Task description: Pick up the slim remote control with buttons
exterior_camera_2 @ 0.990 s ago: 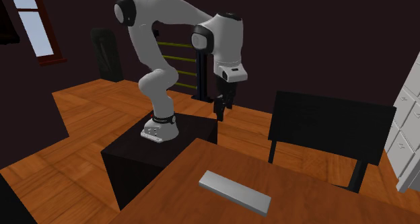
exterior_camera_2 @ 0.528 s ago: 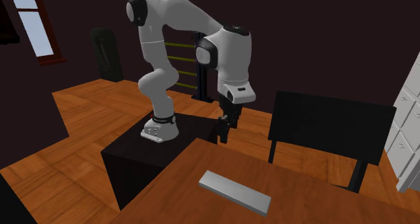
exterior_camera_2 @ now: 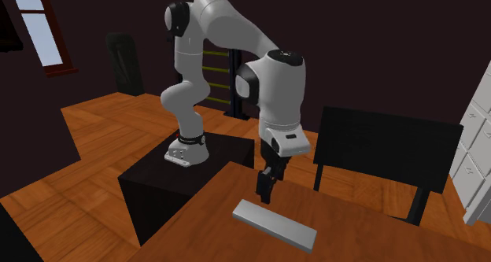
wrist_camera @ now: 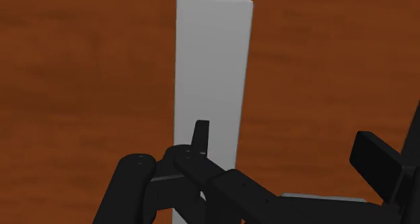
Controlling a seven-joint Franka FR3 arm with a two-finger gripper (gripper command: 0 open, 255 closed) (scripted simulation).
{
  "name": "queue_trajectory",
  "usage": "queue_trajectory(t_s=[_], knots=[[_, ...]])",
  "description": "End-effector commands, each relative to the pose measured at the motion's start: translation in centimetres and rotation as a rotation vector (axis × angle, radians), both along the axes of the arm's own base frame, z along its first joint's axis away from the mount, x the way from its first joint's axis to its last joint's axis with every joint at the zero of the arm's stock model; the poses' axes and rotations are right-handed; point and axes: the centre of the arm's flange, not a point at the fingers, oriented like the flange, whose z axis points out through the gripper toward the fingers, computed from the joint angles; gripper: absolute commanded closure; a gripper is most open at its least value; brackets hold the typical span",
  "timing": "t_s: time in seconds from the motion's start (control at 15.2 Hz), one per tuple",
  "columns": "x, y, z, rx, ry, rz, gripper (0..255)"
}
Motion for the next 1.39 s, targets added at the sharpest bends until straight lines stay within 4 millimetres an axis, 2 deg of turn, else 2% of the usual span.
queue_trajectory(t_s=[0.0,0.13,0.2,0.66,0.79,0.86,1.32], knots=[[0.6,-2.4,-1.1,-0.008,0.0,-0.005,0],[1.3,-4.7,-2.0,-0.016,0.0,-0.012,0],[1.3,-4.7,-2.0,-0.016,0.0,-0.012,0],[1.3,-4.7,-6.0,-0.016,0.0,-0.012,0],[1.3,-4.7,-6.0,-0.016,0.0,-0.012,0],[1.3,-4.6,-6.1,-0.016,0.0,-0.012,255],[1.3,-4.6,-6.0,-0.016,0.0,-0.012,255]])
